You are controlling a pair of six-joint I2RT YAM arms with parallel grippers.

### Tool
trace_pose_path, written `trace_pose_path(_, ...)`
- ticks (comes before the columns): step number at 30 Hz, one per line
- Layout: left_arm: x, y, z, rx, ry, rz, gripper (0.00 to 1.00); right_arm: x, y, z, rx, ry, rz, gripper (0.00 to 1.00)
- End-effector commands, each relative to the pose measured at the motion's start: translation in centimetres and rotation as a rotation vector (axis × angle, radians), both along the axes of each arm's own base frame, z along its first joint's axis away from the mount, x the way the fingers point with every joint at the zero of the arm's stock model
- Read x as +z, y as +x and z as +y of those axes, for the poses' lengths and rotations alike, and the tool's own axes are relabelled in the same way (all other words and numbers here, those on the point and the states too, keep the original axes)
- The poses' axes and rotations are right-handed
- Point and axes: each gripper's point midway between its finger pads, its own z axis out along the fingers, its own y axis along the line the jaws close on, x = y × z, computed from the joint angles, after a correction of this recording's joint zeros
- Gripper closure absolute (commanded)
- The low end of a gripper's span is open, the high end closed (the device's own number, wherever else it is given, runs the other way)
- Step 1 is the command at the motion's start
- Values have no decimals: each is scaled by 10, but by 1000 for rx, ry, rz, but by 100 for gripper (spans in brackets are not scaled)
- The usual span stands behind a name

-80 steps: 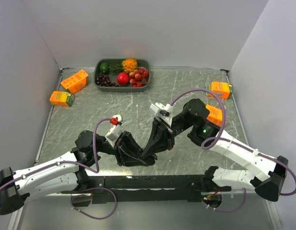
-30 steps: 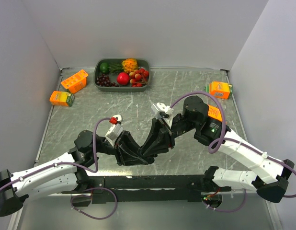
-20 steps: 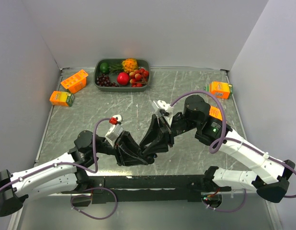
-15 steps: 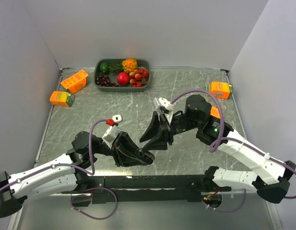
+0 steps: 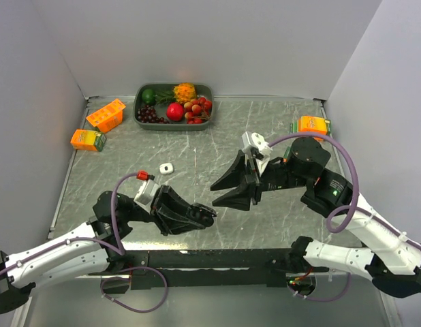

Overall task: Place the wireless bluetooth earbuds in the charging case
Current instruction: Place the earbud in the charging case.

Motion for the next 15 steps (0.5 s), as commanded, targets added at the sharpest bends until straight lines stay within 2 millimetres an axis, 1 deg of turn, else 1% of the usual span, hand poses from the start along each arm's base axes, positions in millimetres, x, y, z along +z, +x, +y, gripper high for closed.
trace_pose_path(1,5,12,1,84,-27,-8,99,18,1,-4,-54,5,-40,48)
trace_pose_path(2,6,18,1,120,-31,2,99,19,1,-3,-76,2,-46,50)
trace_pose_path(3,4,23,1,148,-26,13,99,14,6,-1,-130,-32,-48,51)
trace_pose_path(4,6,27,2,174,-30,19,99,20,5,-2,-152,-30,-62,52)
trace_pose_path(6,6,35,3,218,-32,34,99,11,12,1,-207,-85,-64,56)
trace_pose_path(7,7,37,4,233,-36,33,99,13,12,1,-240,-93,-74,57)
trace_pose_path(8,6,39,3,242,-33,41,99,10,14,2,-265,-107,-77,59)
trace_pose_path(10,2,44,2,265,-15,56,99,8,18,2,-316,-128,-93,60)
trace_pose_path(12,-2,46,1,267,2,63,99,8,18,2,-327,-143,-123,60)
trace_pose_path(13,-7,47,-1,266,20,76,99,0,19,5,-344,-184,-130,59)
trace_pose_path(15,-11,49,-3,272,38,88,99,-4,21,7,-361,-222,-160,59)
